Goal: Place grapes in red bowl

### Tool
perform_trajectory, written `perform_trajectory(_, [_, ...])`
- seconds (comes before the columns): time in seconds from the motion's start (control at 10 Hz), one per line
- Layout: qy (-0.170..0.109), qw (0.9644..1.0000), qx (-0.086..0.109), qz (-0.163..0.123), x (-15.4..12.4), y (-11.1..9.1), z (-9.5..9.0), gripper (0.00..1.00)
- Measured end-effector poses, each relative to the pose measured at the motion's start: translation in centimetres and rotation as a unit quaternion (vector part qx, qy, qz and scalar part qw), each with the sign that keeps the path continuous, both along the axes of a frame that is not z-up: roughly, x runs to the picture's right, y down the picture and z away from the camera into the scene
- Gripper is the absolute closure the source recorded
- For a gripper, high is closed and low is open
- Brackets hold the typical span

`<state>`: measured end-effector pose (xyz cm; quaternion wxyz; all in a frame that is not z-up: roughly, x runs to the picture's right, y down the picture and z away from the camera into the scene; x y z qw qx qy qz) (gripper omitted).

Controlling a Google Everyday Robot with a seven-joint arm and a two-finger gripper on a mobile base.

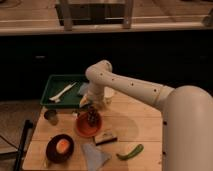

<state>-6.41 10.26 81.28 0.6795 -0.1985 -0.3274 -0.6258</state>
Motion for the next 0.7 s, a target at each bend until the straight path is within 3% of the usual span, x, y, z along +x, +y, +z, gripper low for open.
perform_trajectory(0.7, [0.0, 1.0, 0.0, 0.0, 0.01, 0.0, 0.0, 0.2])
